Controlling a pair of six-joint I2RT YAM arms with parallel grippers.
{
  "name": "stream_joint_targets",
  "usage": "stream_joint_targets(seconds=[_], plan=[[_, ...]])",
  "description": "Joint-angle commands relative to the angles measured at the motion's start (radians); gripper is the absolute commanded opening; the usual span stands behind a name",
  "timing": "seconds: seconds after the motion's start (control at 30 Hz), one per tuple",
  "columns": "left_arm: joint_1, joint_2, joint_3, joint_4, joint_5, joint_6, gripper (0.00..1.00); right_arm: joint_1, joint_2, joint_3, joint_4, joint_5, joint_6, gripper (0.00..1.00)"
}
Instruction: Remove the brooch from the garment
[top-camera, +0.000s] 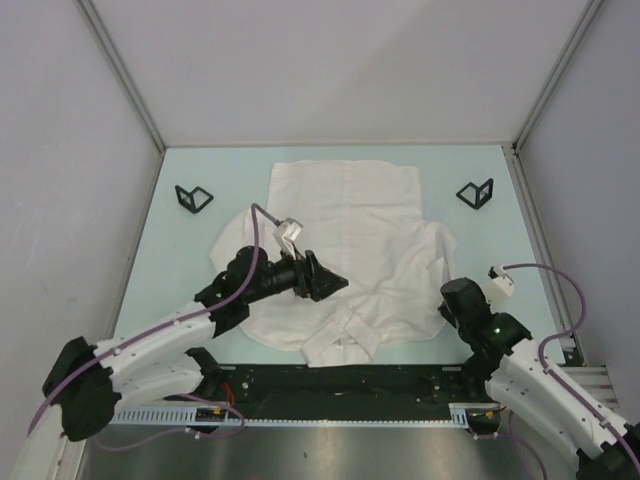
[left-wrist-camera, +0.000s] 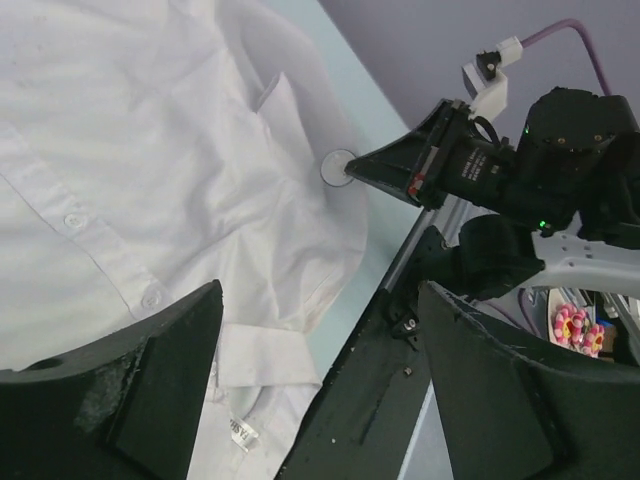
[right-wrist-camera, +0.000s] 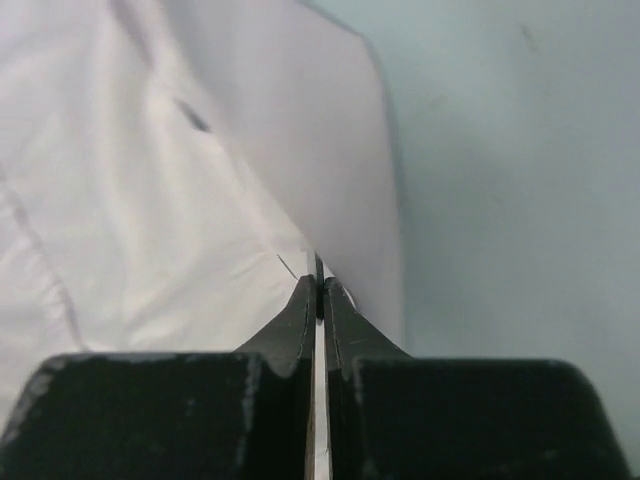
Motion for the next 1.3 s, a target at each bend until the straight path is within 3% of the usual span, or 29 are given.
stream_joint_targets(seconds=[0.0,0.17,0.27,0.3,0.37,0.5,0.63,0.73,0.77,0.9,1.0,1.07,1.17,1.23,1.27], plan=[[0.006,-0.142,0.092,-0.259,-0.029,0.079,0.85,0.006,-0.063,0.018,0.249,-0.085,-0.293,0.0],[0.048,-0.231,0.152,-0.405,-0.008,0.115,0.87,0.03,0.125,0.086,0.658,-0.413,-0.63,0.0],[0.094,-0.271,0.14,-0.402,0.067,0.106,0.8,0.06,0.249,0.138,0.89,-0.622,-0.689,0.0],[0.106,-0.279,0.135,-0.395,0.084,0.099,0.75,0.069,0.28,0.176,0.939,-0.688,-0.692,0.0],[0.152,-0.296,0.117,-0.355,0.127,0.061,0.73,0.092,0.355,0.24,1.027,-0.745,-0.7,0.0],[0.233,-0.294,0.086,-0.231,0.216,-0.029,0.86,0.119,0.521,0.345,1.182,-0.841,-0.68,0.0],[0.302,-0.271,0.072,-0.121,0.224,-0.097,0.88,0.098,0.606,0.408,1.389,-0.881,-0.601,0.0],[0.318,-0.259,0.048,-0.045,0.189,-0.155,0.81,0.087,0.669,0.434,1.481,-0.926,-0.547,0.0],[0.318,-0.251,0.037,0.019,0.179,-0.166,0.73,0.087,0.681,0.434,1.501,-0.937,-0.537,0.0],[0.318,-0.219,0.006,0.11,0.123,-0.18,0.6,0.083,0.712,0.419,1.51,-0.987,-0.528,0.0],[0.318,-0.189,-0.009,0.17,0.1,-0.172,0.65,0.069,0.69,0.396,1.51,-1.019,-0.517,0.0],[0.318,-0.162,-0.02,0.232,0.11,-0.18,0.75,0.063,0.666,0.379,1.517,-1.035,-0.51,0.0],[0.315,-0.093,-0.011,0.292,0.158,-0.177,0.79,0.061,0.631,0.336,1.55,-1.053,-0.494,0.0],[0.31,-0.067,-0.007,0.305,0.169,-0.172,0.76,0.061,0.614,0.294,1.588,-1.044,-0.467,0.0],[0.31,-0.066,-0.01,0.315,0.182,-0.169,0.69,0.061,0.603,0.287,1.595,-1.035,-0.462,0.0]])
